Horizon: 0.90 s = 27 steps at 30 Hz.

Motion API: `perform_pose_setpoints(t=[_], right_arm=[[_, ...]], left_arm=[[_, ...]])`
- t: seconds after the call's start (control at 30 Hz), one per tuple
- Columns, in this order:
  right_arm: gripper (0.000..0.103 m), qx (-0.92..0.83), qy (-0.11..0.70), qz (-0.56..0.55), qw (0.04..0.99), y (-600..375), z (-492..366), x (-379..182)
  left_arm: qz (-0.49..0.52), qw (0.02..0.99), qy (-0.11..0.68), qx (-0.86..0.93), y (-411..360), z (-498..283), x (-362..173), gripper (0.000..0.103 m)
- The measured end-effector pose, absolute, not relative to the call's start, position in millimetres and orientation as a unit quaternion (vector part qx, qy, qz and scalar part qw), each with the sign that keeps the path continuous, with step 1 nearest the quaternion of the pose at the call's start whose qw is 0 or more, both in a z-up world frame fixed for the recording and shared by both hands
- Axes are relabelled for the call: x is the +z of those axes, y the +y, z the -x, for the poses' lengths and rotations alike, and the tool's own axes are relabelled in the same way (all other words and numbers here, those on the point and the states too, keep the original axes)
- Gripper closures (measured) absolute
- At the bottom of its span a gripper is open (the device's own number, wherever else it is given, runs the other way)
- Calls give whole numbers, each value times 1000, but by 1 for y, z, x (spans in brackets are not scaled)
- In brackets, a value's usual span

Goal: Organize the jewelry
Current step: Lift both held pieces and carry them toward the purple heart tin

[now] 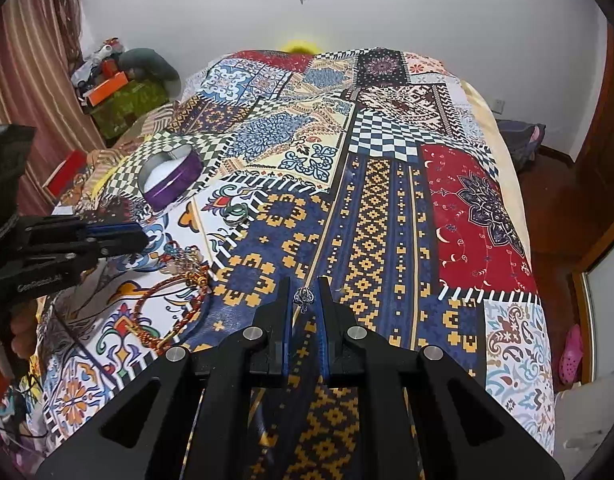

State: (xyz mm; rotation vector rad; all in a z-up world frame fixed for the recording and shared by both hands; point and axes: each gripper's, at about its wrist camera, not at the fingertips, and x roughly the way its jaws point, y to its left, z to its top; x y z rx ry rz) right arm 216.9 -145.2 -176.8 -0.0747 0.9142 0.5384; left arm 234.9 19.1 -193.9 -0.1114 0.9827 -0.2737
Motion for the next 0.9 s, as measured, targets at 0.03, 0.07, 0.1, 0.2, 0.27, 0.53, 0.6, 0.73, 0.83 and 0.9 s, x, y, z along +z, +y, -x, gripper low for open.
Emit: perform_pose_setpoints(t=[0.03, 0.07, 0.1, 0.2, 0.27, 0.53, 0.6, 0.73, 0.83, 0.9], right_arm=[[94, 258, 436, 34, 862, -145, -216, -176], [94, 258, 436, 34, 862, -145, -215, -176], [94, 258, 436, 33, 862, -145, -215, -176], [94, 259, 437, 30, 861, -145, -214, -178], [94, 260, 439, 26, 860, -146, -215, -180], [94, 261, 438, 27, 860, -147, -209, -181], [94, 261, 439, 26, 860, -148, -208, -181], [94, 262, 436, 20, 861, -147, -206, -178], [94, 261, 432, 21, 863, -146, -204, -173], [94, 262, 429, 21, 864, -147, -202, -169]], left_arm=[[57, 870, 472, -132, 19, -236, -194, 69], [56, 870, 472, -132, 18, -237, -194, 68], [52, 870, 472, -131, 16, -238, -194, 68], [41, 868, 477, -133, 9, -244, -197, 68], [43, 861, 488, -137, 6, -250, -203, 68], [81, 854, 495, -140, 13, -257, -217, 91], [83, 853, 494, -145, 13, -257, -217, 101], [85, 857, 488, -140, 16, -256, -216, 103], [79, 866, 477, -128, 19, -251, -210, 103], [80, 870, 470, -123, 22, -248, -205, 103]])
